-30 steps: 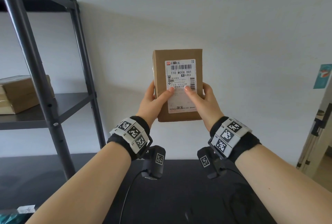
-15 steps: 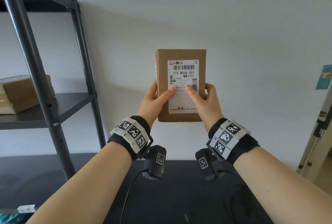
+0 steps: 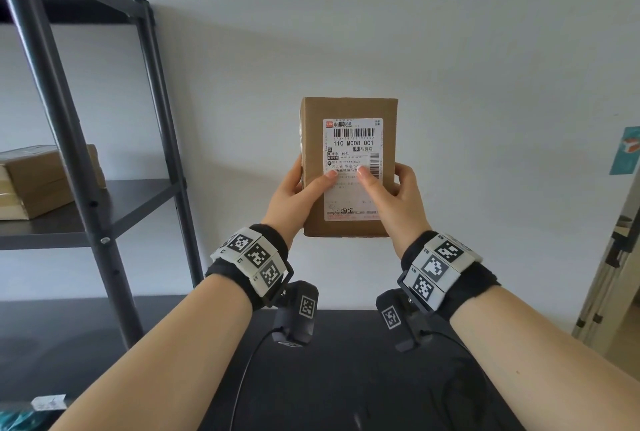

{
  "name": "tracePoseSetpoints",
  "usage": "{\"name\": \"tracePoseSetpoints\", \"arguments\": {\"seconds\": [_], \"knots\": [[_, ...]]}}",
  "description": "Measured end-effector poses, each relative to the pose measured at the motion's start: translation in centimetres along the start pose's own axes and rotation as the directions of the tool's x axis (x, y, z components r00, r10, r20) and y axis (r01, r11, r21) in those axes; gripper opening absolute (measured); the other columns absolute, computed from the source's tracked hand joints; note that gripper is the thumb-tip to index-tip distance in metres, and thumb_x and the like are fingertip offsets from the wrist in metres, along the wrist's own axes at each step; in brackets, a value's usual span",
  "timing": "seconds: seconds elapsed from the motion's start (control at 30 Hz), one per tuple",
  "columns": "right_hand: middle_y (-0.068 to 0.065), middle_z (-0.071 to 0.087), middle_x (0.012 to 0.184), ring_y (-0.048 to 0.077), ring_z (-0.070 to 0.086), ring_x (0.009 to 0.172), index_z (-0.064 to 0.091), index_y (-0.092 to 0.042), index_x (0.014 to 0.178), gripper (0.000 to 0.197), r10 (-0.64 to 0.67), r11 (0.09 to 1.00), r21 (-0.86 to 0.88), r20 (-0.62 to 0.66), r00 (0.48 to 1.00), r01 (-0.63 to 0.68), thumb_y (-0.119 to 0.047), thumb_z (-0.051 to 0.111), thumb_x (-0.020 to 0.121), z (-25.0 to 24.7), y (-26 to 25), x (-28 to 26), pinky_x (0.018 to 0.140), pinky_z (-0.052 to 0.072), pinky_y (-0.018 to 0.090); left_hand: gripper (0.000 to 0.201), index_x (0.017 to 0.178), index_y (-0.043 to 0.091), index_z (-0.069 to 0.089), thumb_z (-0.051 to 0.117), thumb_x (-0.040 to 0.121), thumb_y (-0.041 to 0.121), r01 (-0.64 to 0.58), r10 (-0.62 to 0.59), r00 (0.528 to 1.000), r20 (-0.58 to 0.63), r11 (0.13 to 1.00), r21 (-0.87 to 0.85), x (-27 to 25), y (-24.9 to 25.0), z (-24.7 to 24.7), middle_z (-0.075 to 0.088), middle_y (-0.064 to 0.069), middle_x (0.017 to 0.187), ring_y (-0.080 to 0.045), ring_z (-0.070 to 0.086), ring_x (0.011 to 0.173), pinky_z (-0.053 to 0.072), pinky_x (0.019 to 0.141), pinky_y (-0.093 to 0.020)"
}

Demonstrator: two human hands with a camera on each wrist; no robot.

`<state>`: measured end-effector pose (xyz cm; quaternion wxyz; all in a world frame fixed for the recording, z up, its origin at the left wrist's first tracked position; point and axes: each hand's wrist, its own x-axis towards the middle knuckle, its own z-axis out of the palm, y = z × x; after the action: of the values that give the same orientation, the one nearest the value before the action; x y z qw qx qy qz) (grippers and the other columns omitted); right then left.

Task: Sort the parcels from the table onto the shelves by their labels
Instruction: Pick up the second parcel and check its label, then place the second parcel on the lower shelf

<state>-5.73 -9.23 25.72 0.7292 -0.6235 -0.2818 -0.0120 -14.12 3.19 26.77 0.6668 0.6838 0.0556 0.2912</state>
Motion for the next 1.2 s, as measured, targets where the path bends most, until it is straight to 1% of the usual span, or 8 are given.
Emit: {"name": "tracePoseSetpoints", "arguments": {"seconds": [0.27, 0.43, 0.57, 0.67, 0.77, 0.93, 1.1, 1.2], "knots": [[-0.001, 0.068, 0.109, 0.008, 0.068, 0.092, 0.043, -0.017, 0.125, 0.053, 0.014, 1.0, -0.003, -0.009, 1.0, -0.014, -0.04, 0.067, 0.082, -0.2, 0.3, 0.2, 0.072, 0.056, 0.023, 0.045, 0.129, 0.032, 0.054, 0.064, 0.085, 0.032, 0.012, -0.012, 1.0, -0.007, 1.0, 0.011, 0.0, -0.2, 0.3, 0.07, 0.004, 0.119, -0.013, 0.069, 0.102, 0.057, 0.087, -0.036], [-0.005, 0.066, 0.11, 0.003, 0.065, 0.091, 0.041, -0.021, 0.131, 0.056, 0.052, 0.998, -0.024, 0.052, 0.997, -0.051, -0.042, 0.064, 0.084, 0.0, 0.5, -0.4, 0.066, 0.055, 0.016, 0.046, 0.13, 0.03, 0.054, 0.063, 0.086, 0.036, 0.046, -0.044, 0.997, -0.065, 0.999, 0.029, -0.8, -0.5, -0.2, 0.071, 0.005, 0.114, -0.01, 0.07, 0.095, 0.059, 0.078, -0.031], [-0.014, 0.063, 0.105, 0.0, 0.063, 0.09, 0.041, -0.024, 0.134, 0.056, 0.1, 0.995, -0.032, 0.145, 0.984, -0.097, -0.042, 0.062, 0.085, 1.2, 1.8, -2.2, 0.058, 0.052, 0.009, 0.05, 0.132, 0.028, 0.051, 0.061, 0.085, 0.043, 0.13, -0.119, 0.98, -0.16, 0.99, 0.059, -3.1, -1.5, -1.6, 0.071, 0.006, 0.106, -0.013, 0.07, 0.094, 0.059, 0.084, -0.039], [-0.016, 0.062, 0.106, -0.001, 0.062, 0.09, 0.042, -0.024, 0.135, 0.055, 0.15, 0.989, -0.031, 0.214, 0.965, -0.147, -0.042, 0.061, 0.086, 2.8, 3.5, -4.4, 0.057, 0.051, 0.009, 0.046, 0.13, 0.029, 0.048, 0.058, 0.087, 0.042, 0.213, -0.196, 0.955, -0.222, 0.975, 0.055, -6.0, -2.7, -3.1, 0.068, 0.005, 0.106, -0.015, 0.068, 0.095, 0.058, 0.085, -0.043], [-0.007, 0.063, 0.12, 0.002, 0.062, 0.098, 0.042, -0.023, 0.135, 0.056, 0.211, 0.977, -0.042, 0.285, 0.935, -0.208, -0.043, 0.06, 0.086, 4.8, 5.4, -7.6, 0.064, 0.053, 0.013, 0.036, 0.121, 0.034, 0.049, 0.059, 0.087, 0.04, 0.304, -0.292, 0.919, -0.263, 0.953, 0.004, -9.8, -4.0, -5.3, 0.068, 0.005, 0.105, -0.015, 0.069, 0.093, 0.06, 0.079, -0.04], [-0.005, 0.059, 0.127, 0.002, 0.06, 0.094, 0.042, -0.024, 0.136, 0.054, 0.324, 0.945, -0.089, 0.394, 0.86, -0.315, -0.045, 0.055, 0.088, 9.1, 7.4, -14.2, 0.065, 0.049, 0.015, 0.052, 0.127, 0.035, 0.047, 0.07, 0.079, 0.036, 0.447, -0.406, 0.854, -0.326, 0.893, 0.059, -16.8, -5.9, -10.4, 0.066, 0.001, 0.121, -0.021, 0.067, 0.107, 0.055, 0.092, -0.047], [-0.006, 0.061, 0.124, 0.006, 0.062, 0.099, 0.046, -0.028, 0.131, 0.05, 0.381, 0.922, -0.128, 0.469, 0.797, -0.365, -0.047, 0.057, 0.087, 15.2, 7.6, -21.4, 0.074, 0.05, 0.019, 0.052, 0.125, 0.036, 0.047, 0.071, 0.079, 0.036, 0.533, -0.479, 0.785, -0.393, 0.845, 0.035, -23.9, -6.3, -17.5, 0.066, -0.002, 0.124, -0.024, 0.066, 0.108, 0.054, 0.093, -0.049], [-0.004, 0.062, 0.123, 0.009, 0.063, 0.102, 0.045, -0.026, 0.133, 0.053, 0.426, 0.9, -0.132, 0.475, 0.77, -0.416, -0.047, 0.059, 0.086, 20.0, 7.3, -25.7, 0.084, 0.054, 0.028, 0.053, 0.127, 0.032, 0.047, 0.07, 0.079, 0.036, 0.57, -0.508, 0.746, -0.431, 0.822, 0.017, -27.5, -5.8, -22.6, 0.065, -0.002, 0.123, -0.025, 0.067, 0.106, 0.055, 0.091, -0.05]]}}
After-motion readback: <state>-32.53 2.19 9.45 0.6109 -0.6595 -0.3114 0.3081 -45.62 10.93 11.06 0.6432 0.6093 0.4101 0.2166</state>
